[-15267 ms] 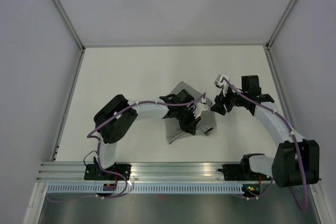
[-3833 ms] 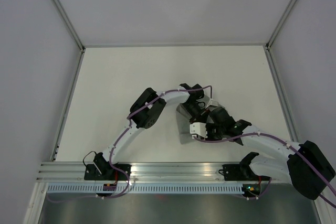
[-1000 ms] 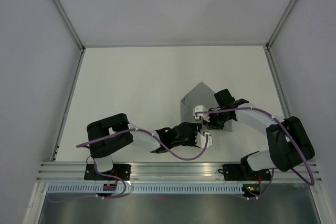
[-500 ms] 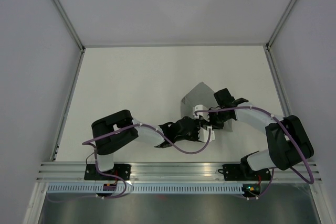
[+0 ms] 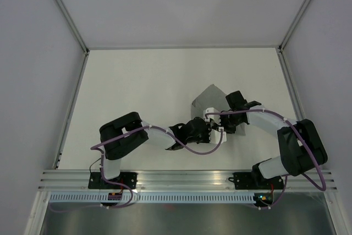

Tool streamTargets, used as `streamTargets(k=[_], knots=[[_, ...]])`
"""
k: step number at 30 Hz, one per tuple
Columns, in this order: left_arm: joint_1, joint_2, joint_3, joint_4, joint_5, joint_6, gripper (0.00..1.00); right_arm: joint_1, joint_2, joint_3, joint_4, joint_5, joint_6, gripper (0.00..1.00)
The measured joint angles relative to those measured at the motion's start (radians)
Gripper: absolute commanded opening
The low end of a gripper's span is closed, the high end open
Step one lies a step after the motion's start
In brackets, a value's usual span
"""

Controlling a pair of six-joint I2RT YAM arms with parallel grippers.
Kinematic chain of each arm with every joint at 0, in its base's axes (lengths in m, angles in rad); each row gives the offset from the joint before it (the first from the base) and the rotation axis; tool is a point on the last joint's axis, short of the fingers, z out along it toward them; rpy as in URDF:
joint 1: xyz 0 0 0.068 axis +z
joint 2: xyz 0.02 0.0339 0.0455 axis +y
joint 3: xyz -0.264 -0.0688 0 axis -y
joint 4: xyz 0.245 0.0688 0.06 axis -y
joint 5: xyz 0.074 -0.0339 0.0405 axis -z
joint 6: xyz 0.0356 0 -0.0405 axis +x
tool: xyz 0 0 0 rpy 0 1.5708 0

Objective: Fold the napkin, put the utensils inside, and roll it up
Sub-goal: Roll the napkin with the utensil

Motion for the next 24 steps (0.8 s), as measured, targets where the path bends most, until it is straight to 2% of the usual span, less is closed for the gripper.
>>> streamTargets(k=[2, 4, 7, 8, 11, 14, 24], knots=[[0.004, 0.005, 0.018, -0.027, 0.016, -0.007, 0.04, -0.008, 0.001, 0.001, 0.0, -0.001, 0.001, 0.01], [0.008, 0.01, 0.038, -0.053, 0.027, -0.016, 0.02, -0.017, 0.002, 0.002, 0.0, 0.0, 0.01, 0.06], [0.017, 0.013, 0.064, -0.093, 0.045, -0.034, 0.02, -0.027, 0.006, 0.011, -0.005, 0.006, 0.04, 0.34], [0.019, 0.014, 0.071, -0.106, 0.052, -0.04, 0.02, -0.031, 0.007, 0.016, -0.008, 0.016, 0.06, 0.47], [0.02, 0.016, 0.098, -0.159, 0.064, -0.062, 0.02, -0.042, 0.007, 0.033, -0.013, 0.089, 0.102, 0.61], [0.024, 0.019, 0.122, -0.196, 0.076, -0.085, 0.02, -0.053, 0.007, 0.052, -0.027, 0.134, 0.131, 0.67], [0.046, 0.022, 0.176, -0.225, 0.121, -0.161, 0.02, -0.109, -0.002, 0.114, -0.085, 0.151, 0.177, 0.74]])
